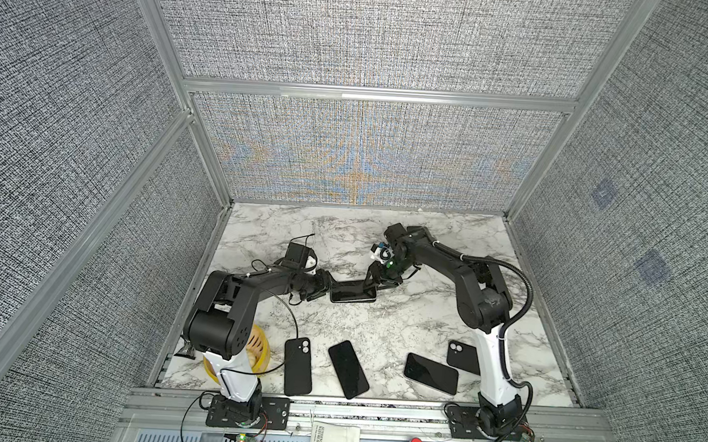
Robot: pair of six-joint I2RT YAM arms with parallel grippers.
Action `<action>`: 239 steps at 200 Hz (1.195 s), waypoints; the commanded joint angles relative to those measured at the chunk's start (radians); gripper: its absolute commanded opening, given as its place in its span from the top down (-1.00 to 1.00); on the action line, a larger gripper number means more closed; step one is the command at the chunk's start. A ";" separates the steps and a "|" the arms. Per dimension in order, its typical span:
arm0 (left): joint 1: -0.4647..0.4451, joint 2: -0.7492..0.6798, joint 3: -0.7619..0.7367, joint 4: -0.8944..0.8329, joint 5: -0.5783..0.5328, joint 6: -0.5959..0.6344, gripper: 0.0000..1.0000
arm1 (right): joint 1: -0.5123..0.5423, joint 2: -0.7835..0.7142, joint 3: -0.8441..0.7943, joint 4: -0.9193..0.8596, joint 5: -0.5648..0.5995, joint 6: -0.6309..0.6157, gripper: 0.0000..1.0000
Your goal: Put the phone into the phone case
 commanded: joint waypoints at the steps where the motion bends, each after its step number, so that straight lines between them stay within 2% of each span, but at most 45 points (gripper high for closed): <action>1: 0.001 -0.014 0.004 0.010 0.010 0.007 -0.20 | 0.006 -0.016 0.009 -0.032 0.038 -0.013 -0.08; 30: -0.023 -0.019 0.036 -0.064 -0.031 0.061 -0.24 | 0.011 -0.066 -0.007 -0.031 0.076 -0.013 -0.08; 92: -0.023 -0.041 0.015 -0.061 0.005 0.032 -0.22 | 0.018 -0.096 -0.036 0.033 0.111 -0.009 -0.08; 125: -0.024 -0.040 0.003 -0.052 0.037 0.002 -0.22 | 0.025 -0.206 -0.180 0.128 0.168 0.022 -0.04; 150: -0.025 -0.034 -0.019 -0.016 0.063 -0.026 -0.22 | 0.032 -0.264 -0.299 0.244 0.153 0.053 0.02; 173: -0.024 -0.027 0.003 -0.065 0.043 -0.010 -0.22 | 0.051 -0.294 -0.389 0.353 0.153 0.098 0.09; 239: -0.024 0.028 0.077 -0.151 0.022 0.048 -0.15 | 0.076 -0.277 -0.437 0.429 0.155 0.115 0.23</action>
